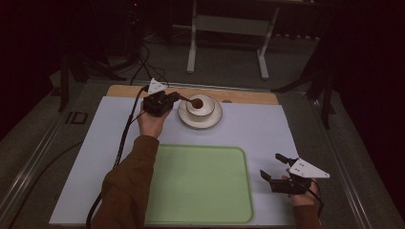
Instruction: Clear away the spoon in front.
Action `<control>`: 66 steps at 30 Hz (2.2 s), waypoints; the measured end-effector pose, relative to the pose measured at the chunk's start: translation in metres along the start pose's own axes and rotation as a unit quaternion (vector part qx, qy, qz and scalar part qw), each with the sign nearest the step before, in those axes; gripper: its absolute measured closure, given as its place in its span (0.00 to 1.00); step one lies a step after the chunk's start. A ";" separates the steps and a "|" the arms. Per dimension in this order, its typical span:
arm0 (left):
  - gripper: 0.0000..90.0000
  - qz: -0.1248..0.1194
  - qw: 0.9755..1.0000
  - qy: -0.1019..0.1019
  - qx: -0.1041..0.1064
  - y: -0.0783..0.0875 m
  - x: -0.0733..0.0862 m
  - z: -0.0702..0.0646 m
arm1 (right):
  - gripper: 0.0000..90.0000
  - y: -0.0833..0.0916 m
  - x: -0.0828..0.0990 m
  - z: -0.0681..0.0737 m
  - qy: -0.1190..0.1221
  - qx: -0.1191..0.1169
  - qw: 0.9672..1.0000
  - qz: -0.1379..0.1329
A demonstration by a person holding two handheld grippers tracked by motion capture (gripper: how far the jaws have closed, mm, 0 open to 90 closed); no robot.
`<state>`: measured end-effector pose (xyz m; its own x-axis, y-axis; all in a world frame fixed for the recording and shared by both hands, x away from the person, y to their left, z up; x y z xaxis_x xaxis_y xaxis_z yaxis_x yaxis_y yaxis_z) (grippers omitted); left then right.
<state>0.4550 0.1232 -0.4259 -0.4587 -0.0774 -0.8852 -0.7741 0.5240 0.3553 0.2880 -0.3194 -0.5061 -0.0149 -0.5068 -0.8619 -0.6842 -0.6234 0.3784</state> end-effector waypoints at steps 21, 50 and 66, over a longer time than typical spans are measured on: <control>0.93 -0.014 1.000 -0.010 0.003 0.052 -0.025 0.004 | 0.15 0.000 0.000 0.000 0.000 0.000 1.000 0.001; 0.93 0.019 0.999 -0.028 -0.008 0.116 -0.021 0.017 | 0.15 0.000 -0.001 0.002 -0.001 0.000 1.000 0.002; 0.93 0.053 0.998 -0.030 -0.023 0.147 -0.004 0.029 | 0.15 0.000 -0.001 0.002 -0.001 -0.001 1.000 0.003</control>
<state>0.3564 0.2252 -0.3787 -0.5130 0.0287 -0.8579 -0.7421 0.4876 0.4600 0.2862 -0.3175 -0.5062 -0.0204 -0.5093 -0.8603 -0.6821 -0.6221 0.3845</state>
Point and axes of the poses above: each handheld gripper's, and its own axes: y roughly backward along the jaws, x roughly out of its underside, z roughly to its left, the point moved 2 cm from there along -y, roughly forward along the jaws, and after that the axes turned 15 degrees about y, right-handed, at the moved point
